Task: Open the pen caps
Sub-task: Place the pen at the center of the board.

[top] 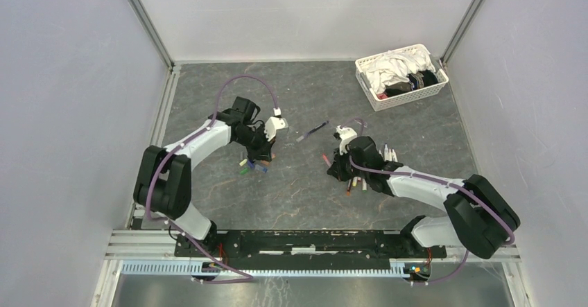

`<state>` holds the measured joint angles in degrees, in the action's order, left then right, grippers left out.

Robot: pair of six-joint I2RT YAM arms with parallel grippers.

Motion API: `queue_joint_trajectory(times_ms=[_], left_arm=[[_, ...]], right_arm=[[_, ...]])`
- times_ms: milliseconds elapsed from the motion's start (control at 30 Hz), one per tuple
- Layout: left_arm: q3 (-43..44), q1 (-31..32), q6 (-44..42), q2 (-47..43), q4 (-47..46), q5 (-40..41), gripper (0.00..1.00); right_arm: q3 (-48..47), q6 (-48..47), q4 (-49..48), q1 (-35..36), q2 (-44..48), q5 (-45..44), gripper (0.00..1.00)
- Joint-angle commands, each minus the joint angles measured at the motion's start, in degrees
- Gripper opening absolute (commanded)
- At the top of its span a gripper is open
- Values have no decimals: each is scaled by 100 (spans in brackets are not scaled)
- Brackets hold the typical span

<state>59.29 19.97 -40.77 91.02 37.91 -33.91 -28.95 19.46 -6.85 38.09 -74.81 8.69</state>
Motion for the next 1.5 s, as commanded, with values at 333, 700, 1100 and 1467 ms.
queue_joint_trajectory(times_ms=[333, 700, 1100, 1467], left_arm=[[-104, 298, 838, 636, -1493, 949, 34], [242, 294, 939, -19, -953, 890, 55], [1454, -469, 1114, -989, 304, 156, 79], [1582, -1275, 856, -1804, 1032, -559, 95]], right_arm=[[215, 813, -71, -8, -365, -1972, 21], [117, 798, 64, -6, -178, -2039, 38], [-2081, -1875, -128, -101, -1123, -1418, 57], [-4155, -4437, 1125, -718, -3252, 1187, 60]])
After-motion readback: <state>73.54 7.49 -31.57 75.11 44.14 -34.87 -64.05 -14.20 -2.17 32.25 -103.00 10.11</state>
